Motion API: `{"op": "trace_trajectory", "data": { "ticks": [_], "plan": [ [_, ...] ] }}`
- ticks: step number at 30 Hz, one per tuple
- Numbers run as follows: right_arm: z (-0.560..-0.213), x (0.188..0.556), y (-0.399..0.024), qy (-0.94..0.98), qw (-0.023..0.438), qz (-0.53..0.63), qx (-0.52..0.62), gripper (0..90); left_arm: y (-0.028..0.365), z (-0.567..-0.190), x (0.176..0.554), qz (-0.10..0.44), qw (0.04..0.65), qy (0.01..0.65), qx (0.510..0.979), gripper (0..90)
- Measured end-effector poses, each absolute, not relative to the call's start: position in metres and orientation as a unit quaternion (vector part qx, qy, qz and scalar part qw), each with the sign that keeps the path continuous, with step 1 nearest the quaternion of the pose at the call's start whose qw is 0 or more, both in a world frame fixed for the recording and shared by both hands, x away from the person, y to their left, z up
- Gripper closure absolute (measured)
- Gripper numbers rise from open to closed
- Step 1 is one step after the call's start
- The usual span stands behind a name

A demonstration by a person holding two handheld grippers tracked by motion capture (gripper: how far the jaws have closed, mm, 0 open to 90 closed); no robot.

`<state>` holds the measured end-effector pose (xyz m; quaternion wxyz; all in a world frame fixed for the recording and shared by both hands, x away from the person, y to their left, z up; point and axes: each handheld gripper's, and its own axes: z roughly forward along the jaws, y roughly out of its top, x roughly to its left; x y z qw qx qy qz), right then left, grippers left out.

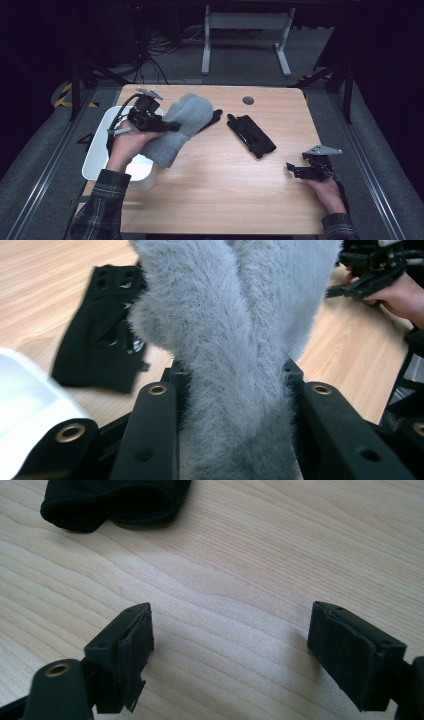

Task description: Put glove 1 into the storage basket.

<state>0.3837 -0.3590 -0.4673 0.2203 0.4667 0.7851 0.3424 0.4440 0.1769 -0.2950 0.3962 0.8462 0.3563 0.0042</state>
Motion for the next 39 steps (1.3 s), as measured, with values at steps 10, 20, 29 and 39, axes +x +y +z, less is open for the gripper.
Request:
{"op": "trace_trajectory", "data": {
  "ticks": [10,20,29,39],
  "plan": [
    [-0.467,0.384,-0.359,0.785,0.221,0.342,0.467,19.3,0.230,-0.297,0.441,0.018,0.400,0.402,0.823,65.9],
    [-0.467,0.384,-0.359,0.785,0.221,0.342,0.467,19.3,0.276,-0.316,0.444,0.019,0.382,0.461,0.801,66.0],
    [-0.467,0.384,-0.359,0.784,0.221,0.342,0.468,19.3,0.293,-0.350,0.455,0.002,0.352,0.500,0.791,65.9],
    [-0.467,0.384,-0.359,0.784,0.221,0.342,0.468,19.3,0.299,-0.397,0.473,-0.034,0.320,0.543,0.775,64.2]
  ]
}}
